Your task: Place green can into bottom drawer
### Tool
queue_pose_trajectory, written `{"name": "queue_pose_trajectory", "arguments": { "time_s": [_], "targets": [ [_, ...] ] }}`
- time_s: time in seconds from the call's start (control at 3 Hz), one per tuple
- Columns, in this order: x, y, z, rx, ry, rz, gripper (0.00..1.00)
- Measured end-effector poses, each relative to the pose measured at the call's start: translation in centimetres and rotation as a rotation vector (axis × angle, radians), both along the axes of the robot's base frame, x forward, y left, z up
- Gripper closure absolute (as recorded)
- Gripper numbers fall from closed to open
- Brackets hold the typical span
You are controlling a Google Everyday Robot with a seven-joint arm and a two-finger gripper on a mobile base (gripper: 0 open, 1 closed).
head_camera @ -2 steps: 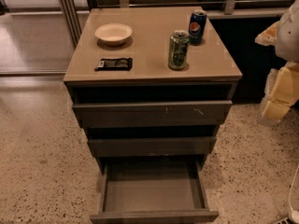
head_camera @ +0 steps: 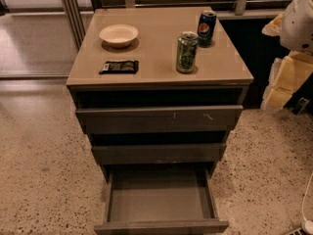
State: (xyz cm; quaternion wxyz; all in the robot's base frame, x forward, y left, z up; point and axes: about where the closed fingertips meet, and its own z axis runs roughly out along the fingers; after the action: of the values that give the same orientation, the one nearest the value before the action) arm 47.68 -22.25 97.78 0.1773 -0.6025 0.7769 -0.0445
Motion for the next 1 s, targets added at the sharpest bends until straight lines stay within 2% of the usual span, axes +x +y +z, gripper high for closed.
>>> {"name": "queue_pose_trajectory", "arguments": {
  "time_s": [0.33, 0.67, 1.0],
  "targets": [
    [6.2, 0.3, -0.3, 0.064, -0.025, 0.026, 0.00],
    [12.4, 1.7, -1.1, 0.130, -0.028, 0.064, 0.00],
    [17.5, 3.3, -1.1, 0.241, -0.064, 0.070, 0.00]
  ]
}}
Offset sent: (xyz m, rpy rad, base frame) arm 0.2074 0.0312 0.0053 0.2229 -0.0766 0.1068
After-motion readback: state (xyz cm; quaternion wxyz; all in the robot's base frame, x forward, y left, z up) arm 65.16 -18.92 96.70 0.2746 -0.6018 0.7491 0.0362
